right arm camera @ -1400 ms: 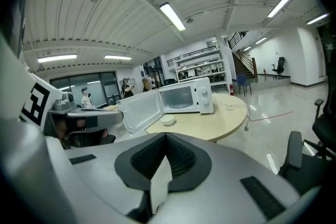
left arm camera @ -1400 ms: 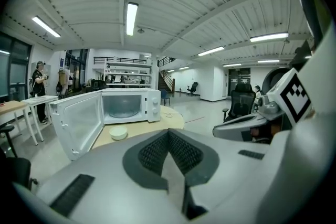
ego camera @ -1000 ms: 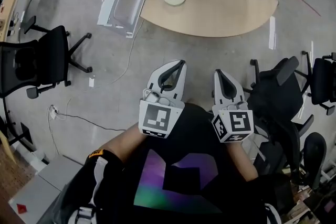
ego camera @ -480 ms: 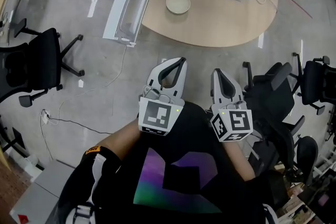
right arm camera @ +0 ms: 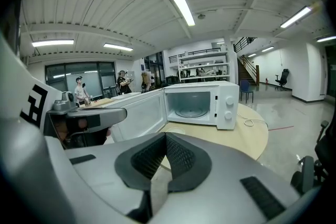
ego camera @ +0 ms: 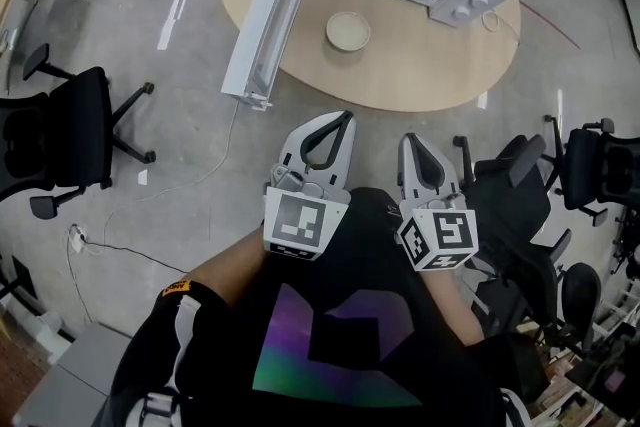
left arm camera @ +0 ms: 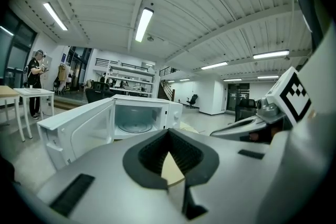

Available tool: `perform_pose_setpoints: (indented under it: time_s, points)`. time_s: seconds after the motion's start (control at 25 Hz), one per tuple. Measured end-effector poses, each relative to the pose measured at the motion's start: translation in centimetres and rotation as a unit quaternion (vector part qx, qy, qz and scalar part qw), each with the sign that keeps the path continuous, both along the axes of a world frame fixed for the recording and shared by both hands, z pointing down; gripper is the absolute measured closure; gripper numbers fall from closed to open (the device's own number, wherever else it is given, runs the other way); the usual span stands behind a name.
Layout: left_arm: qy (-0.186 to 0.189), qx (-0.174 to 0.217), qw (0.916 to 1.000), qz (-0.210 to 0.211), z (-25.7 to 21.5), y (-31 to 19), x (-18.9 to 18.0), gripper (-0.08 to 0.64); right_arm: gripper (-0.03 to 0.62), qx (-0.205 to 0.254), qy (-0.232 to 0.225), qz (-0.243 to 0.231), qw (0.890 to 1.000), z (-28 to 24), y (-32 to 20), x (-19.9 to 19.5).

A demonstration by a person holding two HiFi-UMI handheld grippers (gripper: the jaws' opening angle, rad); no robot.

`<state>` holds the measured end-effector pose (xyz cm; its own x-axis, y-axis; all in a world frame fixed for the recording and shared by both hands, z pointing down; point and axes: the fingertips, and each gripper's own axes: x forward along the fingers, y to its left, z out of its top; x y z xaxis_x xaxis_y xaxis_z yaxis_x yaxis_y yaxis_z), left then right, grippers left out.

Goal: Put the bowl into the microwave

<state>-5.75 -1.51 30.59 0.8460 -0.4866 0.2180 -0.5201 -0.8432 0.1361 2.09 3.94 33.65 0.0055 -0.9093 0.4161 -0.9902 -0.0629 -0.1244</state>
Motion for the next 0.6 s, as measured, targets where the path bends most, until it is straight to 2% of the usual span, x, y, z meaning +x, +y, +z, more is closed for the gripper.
perform_pose_setpoints:
  time_s: [0.36,0.52,0.6]
  points:
    - [-0.001,-0.011,0.9998,-0.018,0.7,-1.8,-0.7,0.515,0.577,-0.011,-0.002,-0.019,1.0,0.7,-2.0,-0.6]
    - [-0.004,0.008,0.9995,-0.03,0.6,-3.4,-0.7,0.515,0.577,-0.011,-0.007,-0.037,0.999,1.2,-3.9,-0.7]
    - [-0.005,0.001,0.9992,-0.04,0.6,-4.4,-0.6,0.515,0.577,-0.011,-0.009,-0.049,0.999,1.2,-5.2,-0.8]
